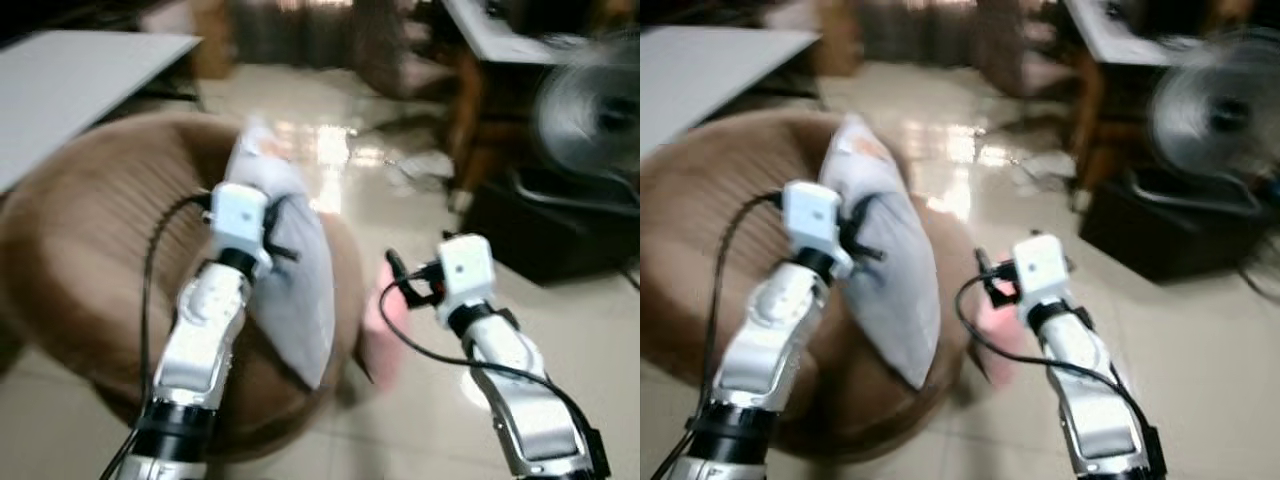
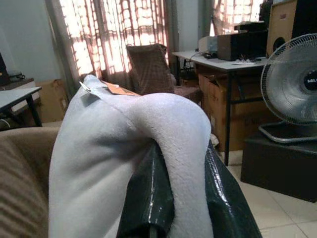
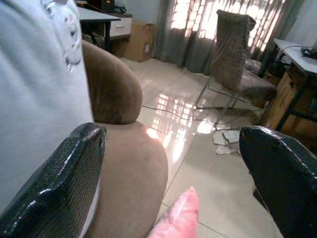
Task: Move the pillow to the sofa from floor
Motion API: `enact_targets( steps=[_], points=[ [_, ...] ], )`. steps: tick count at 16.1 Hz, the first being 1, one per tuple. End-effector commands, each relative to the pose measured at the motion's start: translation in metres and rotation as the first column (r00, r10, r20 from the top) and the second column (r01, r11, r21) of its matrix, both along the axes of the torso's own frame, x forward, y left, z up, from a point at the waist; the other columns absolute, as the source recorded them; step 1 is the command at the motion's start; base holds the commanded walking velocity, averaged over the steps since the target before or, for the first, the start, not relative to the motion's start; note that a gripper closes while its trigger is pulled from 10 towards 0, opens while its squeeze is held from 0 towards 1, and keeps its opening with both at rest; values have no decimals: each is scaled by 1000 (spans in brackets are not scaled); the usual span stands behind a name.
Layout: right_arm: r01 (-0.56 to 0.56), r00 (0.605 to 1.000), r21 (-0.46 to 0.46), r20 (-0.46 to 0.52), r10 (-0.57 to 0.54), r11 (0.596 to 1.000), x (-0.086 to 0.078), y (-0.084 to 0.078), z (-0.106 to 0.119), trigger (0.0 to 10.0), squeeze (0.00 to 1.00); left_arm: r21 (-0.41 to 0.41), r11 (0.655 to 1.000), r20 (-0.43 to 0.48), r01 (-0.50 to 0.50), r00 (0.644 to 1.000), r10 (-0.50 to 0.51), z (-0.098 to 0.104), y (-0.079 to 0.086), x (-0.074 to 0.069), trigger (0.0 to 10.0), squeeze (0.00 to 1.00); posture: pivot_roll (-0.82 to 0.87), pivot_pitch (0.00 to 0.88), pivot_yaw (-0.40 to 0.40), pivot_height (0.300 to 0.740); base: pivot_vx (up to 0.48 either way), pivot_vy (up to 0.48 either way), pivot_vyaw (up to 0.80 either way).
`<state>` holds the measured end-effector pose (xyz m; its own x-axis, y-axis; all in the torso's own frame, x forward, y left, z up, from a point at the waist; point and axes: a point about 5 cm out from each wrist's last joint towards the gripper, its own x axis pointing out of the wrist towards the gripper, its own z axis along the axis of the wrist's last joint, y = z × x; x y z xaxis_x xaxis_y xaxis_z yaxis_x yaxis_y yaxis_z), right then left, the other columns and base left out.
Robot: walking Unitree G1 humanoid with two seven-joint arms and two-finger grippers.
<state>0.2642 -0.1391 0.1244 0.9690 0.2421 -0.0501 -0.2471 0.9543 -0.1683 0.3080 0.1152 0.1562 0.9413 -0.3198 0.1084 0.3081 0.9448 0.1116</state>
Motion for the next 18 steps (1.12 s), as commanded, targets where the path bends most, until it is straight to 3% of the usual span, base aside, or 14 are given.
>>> enact_targets(
  steps=[1,2,4,11,13,18],
  points=[
    [0,1000,11,-17,0,1000,1,2,-2,10000,0,35,999,17,24,1000,-24,6,-1,3,10000,0,-62,0,21,740,0,0,0],
    [-4,1000,-15,-28,3,1000,0,1,-6,10000,0,85,994,2,76,997,-77,-2,-8,6,10000,0,-64,0,23,740,0,0,0],
    [-1,1000,-20,-24,0,1000,-3,-1,-6,10000,0,92,986,-8,137,991,-137,-8,-18,17,10000,0,-73,0,32,740,0,0,0],
    [2,1000,-13,-24,-2,1000,-8,-3,-7,10000,0,112,985,-38,129,991,-126,-14,-29,39,10000,0,-84,21,42,740,0,0,0],
    [-5,1000,-12,-27,4,1000,-11,-3,-7,10000,0,139,984,-39,112,993,-108,-15,-32,46,10000,0,-91,30,47,740,0,0,0],
    [-14,999,-11,-41,14,1000,-25,-1,-10,10000,0,150,988,-28,-45,998,50,-9,-24,69,10000,0,-125,69,56,740,0,0,0]
  ],
)
